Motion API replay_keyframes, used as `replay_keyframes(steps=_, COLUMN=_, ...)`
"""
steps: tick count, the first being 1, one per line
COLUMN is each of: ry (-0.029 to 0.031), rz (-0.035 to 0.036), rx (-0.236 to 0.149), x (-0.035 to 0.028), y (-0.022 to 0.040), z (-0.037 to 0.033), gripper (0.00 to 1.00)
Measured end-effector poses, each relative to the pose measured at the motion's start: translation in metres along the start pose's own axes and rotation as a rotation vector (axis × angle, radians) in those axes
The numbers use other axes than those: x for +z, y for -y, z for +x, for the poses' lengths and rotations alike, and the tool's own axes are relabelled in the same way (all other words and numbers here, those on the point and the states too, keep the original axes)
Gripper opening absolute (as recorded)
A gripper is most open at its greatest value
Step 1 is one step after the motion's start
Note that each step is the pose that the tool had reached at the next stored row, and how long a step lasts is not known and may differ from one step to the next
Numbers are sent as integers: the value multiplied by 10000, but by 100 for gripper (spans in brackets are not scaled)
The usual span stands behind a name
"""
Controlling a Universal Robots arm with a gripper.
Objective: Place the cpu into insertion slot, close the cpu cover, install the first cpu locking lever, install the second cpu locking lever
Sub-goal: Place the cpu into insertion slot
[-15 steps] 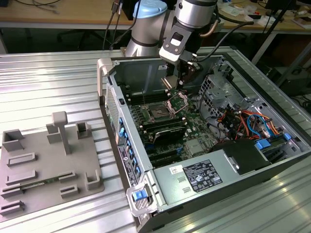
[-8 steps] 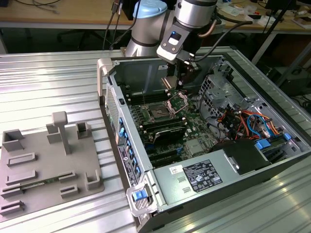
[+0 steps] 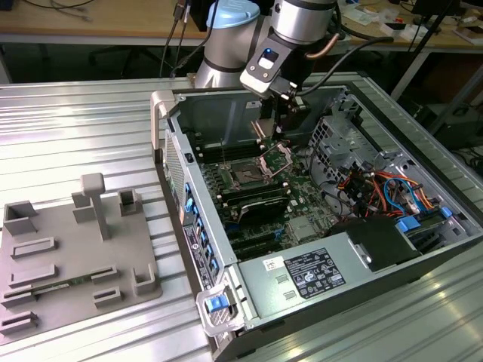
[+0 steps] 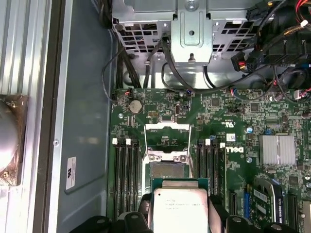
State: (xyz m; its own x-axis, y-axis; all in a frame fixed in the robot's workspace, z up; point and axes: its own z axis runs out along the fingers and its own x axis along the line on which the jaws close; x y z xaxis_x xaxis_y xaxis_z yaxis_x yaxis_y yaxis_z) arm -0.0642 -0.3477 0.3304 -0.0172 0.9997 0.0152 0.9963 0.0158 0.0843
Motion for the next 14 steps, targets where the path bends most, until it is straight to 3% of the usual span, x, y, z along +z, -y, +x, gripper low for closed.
replay_keyframes(steps=10, ry=1, rz=-1, rx=19, x=3, y=2, z=1, gripper=55)
replay_keyframes(steps=14, ry=0, rz=-1, rx=18, x=41, y=3, z=3, gripper=55)
